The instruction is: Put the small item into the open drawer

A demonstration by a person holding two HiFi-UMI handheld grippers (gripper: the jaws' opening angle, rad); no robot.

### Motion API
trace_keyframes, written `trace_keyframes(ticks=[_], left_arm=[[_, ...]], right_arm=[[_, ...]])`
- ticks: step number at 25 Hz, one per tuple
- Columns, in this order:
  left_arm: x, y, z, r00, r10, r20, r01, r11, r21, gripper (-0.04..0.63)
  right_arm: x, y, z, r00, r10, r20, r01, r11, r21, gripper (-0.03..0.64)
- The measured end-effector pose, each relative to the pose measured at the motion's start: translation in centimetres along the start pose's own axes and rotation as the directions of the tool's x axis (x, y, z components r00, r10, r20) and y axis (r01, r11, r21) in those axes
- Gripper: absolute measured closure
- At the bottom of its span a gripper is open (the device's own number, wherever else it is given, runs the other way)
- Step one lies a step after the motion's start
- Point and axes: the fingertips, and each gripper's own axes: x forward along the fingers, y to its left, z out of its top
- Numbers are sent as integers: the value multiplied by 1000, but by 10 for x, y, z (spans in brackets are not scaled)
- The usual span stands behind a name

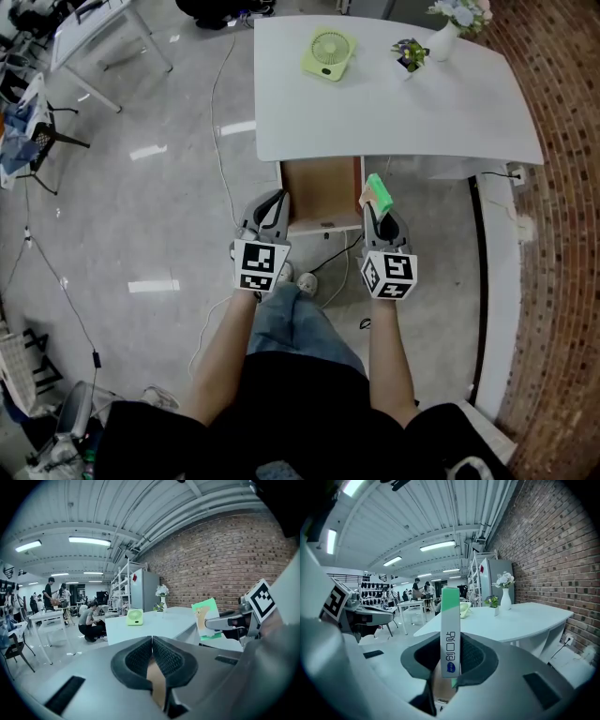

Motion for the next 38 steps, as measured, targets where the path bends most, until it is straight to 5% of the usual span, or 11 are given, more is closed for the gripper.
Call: trace_keyframes(ticks=[9, 21, 31, 38], left_arm=[[31, 8, -26, 999, -32, -37, 31, 999, -7, 572], [108, 10, -111, 991, -67, -114, 61, 997, -56, 572], [172, -2, -185, 977, -127, -173, 111, 989, -102, 572], [200, 0, -226, 967, -129, -219, 94, 982, -165, 572]], right_arm=[[38, 5, -31, 996, 17, -87, -18, 1000, -7, 534], [116, 4, -125, 970, 65, -233, -72, 997, -19, 534], [197, -2, -198, 931, 107, -350, -133, 990, -52, 534], [246, -7, -256, 871, 121, -476, -168, 984, -58, 534]])
